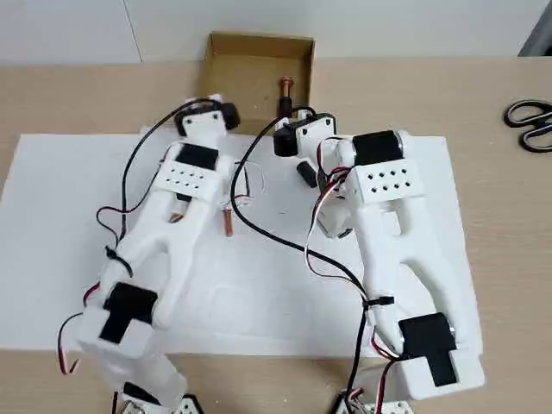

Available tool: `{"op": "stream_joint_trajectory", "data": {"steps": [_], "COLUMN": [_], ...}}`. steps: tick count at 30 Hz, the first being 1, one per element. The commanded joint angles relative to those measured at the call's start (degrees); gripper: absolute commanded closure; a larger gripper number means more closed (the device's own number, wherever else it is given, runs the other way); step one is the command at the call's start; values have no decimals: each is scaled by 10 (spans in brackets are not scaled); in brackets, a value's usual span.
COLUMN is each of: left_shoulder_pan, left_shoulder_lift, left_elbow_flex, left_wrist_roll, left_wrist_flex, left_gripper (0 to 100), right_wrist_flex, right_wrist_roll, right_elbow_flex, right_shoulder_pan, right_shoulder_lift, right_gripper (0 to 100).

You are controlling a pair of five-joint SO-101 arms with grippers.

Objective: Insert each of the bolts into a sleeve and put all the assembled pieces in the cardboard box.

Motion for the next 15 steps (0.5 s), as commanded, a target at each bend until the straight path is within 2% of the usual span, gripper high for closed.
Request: {"op": "stream_joint_trajectory", "data": {"steps": [1, 12, 15], "left_shoulder_pan": [4, 4, 4], "left_shoulder_lift": [-33, 76, 82], "left_elbow_flex": [-26, -30, -29], "left_wrist_roll": [-118, -135, -143], "left_wrist_flex": [13, -7, -18], "left_gripper": [994, 991, 938], "right_wrist_flex": [3, 4, 4], "right_wrist_roll": [-5, -19, -19], "right_elbow_flex": [-4, -4, -4], "right_shoulder_pan": [6, 6, 6], "right_shoulder_lift": [-32, -32, -32], "right_gripper": [995, 995, 995]}}
